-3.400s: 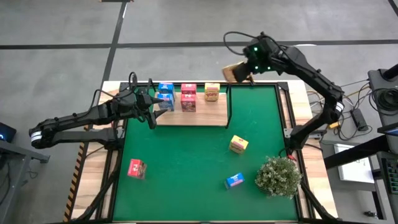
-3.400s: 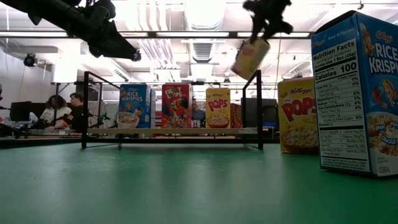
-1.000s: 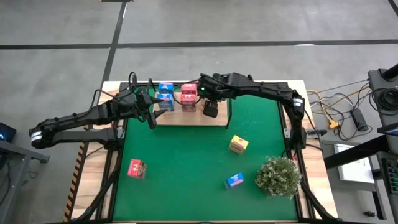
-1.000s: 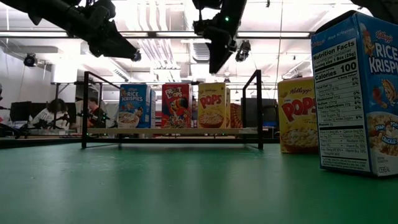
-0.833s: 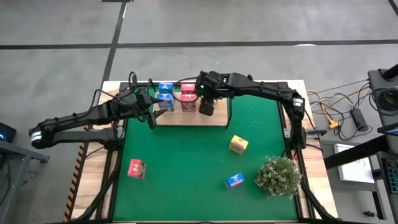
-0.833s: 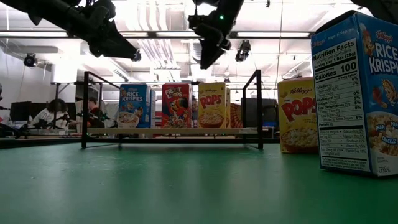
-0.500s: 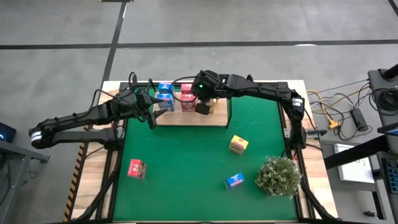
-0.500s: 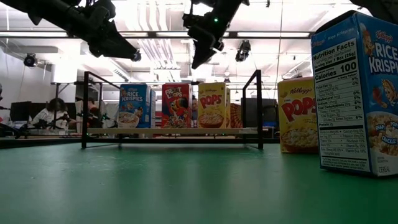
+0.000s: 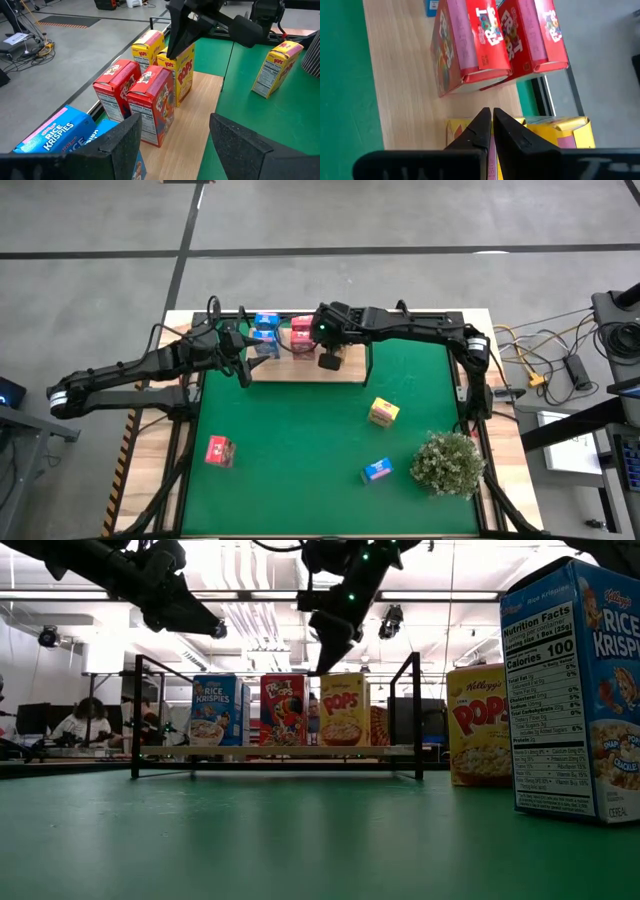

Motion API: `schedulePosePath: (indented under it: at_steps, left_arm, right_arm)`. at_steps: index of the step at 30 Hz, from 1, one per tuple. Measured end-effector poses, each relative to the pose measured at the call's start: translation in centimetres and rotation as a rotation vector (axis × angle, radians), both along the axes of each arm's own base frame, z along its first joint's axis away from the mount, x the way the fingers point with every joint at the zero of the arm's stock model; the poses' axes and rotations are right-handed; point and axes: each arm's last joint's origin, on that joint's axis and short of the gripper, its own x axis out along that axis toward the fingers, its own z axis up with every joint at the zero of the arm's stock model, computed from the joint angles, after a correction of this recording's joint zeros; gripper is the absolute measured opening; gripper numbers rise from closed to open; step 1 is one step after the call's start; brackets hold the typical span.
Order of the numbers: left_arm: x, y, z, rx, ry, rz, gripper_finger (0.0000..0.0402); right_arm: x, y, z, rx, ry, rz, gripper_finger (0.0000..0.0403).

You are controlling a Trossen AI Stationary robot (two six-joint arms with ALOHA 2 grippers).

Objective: Stack cereal on shelf
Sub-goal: Put the top yellow cereal box on the shelf aligned with the other yellow cereal box

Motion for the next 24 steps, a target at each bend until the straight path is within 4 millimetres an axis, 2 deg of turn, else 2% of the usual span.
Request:
schedulePosePath:
  at_steps: [6,18,21,24]
  left_arm:
    - [0.0,0.0,0.0,0.000,0.000,0.000,0.0217]
    - [0.0,0.0,0.0,-0.002,0.004,0.000,0.0217]
    - [0.0,0.0,-0.1,-0.003,0.006,0.000,0.0217]
    - [0.0,0.0,-0.1,-0.004,0.011,0.000,0.0217]
  right_arm:
    - [-0.2,0.1,0.2,-0.019,0.038,0.043,0.0013]
    - [-0.6,0.5,1.8,-0.023,0.062,0.085,0.0013]
    - [-1.0,1.1,2.4,0.005,0.096,0.080,0.0013]
    - [-1.7,1.7,2.8,0.110,0.128,0.083,0.0013]
